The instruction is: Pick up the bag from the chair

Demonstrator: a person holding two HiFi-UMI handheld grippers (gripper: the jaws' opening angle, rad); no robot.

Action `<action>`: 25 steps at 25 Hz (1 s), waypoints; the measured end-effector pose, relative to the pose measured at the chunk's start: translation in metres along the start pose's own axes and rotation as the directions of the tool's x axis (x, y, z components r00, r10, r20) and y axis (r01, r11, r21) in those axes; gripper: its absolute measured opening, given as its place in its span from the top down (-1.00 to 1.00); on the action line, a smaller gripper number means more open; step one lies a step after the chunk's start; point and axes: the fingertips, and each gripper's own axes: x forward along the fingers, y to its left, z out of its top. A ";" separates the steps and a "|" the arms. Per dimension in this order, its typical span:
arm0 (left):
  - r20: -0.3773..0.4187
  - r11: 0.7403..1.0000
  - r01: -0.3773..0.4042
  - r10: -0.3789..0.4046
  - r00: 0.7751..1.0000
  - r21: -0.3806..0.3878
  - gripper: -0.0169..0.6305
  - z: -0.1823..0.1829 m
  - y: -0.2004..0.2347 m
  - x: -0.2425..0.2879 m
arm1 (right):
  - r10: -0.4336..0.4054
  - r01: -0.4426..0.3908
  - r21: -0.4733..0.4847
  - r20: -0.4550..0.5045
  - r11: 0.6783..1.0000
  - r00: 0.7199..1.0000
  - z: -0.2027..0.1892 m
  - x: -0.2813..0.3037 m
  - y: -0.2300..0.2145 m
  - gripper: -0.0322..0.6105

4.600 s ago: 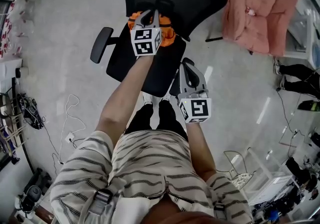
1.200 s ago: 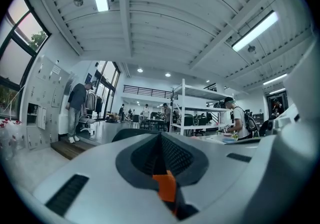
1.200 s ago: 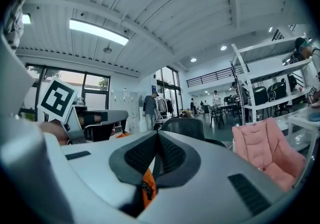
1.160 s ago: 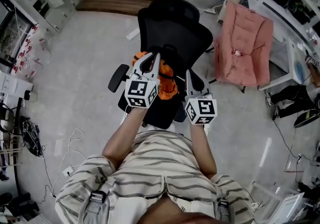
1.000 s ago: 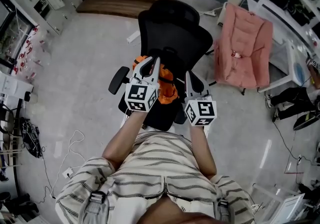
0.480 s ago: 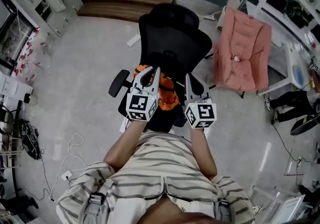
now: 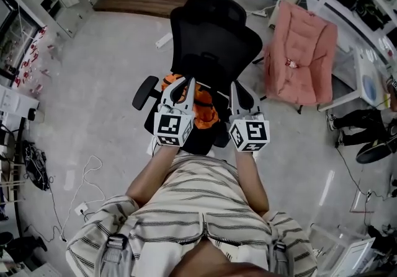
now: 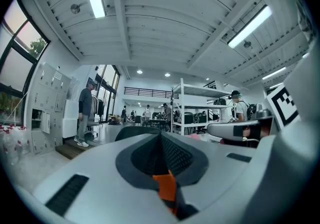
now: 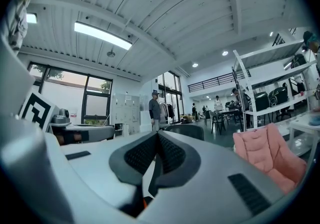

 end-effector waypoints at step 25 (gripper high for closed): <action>0.010 1.000 -0.012 0.012 1.000 0.009 0.87 0.002 -0.002 -0.011 | 0.010 -0.010 -0.001 -0.002 1.000 1.000 -0.005 -0.002 0.008 0.85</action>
